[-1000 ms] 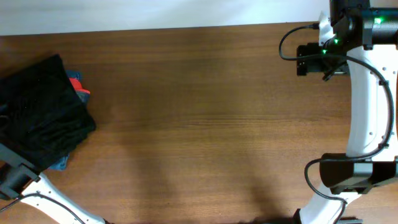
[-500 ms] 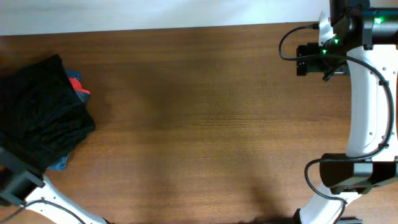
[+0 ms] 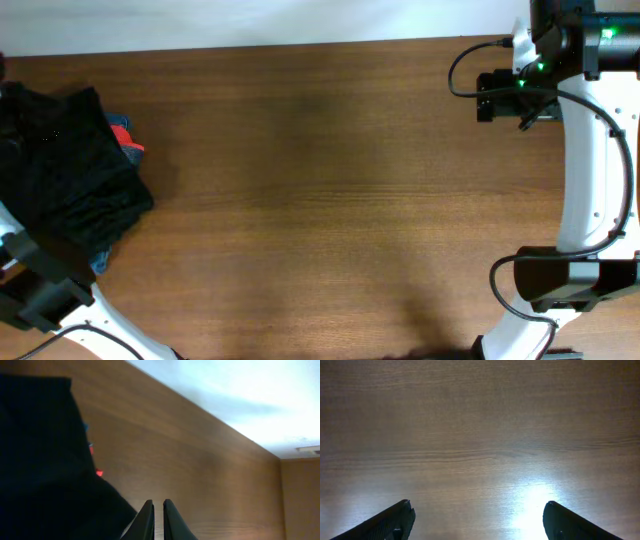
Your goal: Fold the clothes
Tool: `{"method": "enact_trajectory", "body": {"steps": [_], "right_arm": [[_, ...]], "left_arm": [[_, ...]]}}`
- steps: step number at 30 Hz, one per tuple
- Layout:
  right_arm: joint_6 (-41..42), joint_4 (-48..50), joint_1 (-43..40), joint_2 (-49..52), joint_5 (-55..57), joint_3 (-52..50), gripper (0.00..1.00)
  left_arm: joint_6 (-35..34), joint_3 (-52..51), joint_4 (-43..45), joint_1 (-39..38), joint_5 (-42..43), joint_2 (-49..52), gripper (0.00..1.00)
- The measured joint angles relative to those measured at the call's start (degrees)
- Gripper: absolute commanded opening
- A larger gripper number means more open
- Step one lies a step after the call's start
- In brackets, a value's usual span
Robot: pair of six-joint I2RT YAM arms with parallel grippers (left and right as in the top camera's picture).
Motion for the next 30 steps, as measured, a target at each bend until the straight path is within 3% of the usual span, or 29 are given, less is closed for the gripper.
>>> {"method": "enact_trajectory", "body": {"steps": [14, 18, 20, 26, 30], "right_arm": [[0.00, -0.26, 0.00, 0.00, 0.00, 0.00, 0.87], [-0.04, -0.28, 0.00, 0.00, 0.00, 0.00, 0.88], [-0.02, -0.28, 0.00, 0.00, 0.00, 0.00, 0.99], [-0.17, -0.26, 0.00, 0.00, -1.53, 0.00, 0.99], [-0.15, 1.64, 0.00, 0.00, -2.91, 0.00, 0.99]], "left_arm": [[-0.02, -18.03, 4.61, 0.13, -0.50, 3.98, 0.05], [-0.04, -18.67, 5.86, 1.18, 0.98, 3.98, 0.05], [-0.04, -18.73, 5.92, 1.90, 2.34, 3.98, 0.05], [4.39, -18.99, 3.78, 2.93, 7.52, 3.76, 0.06], [5.97, -18.97, 4.83, -0.72, 0.66, -0.24, 0.07]]}}
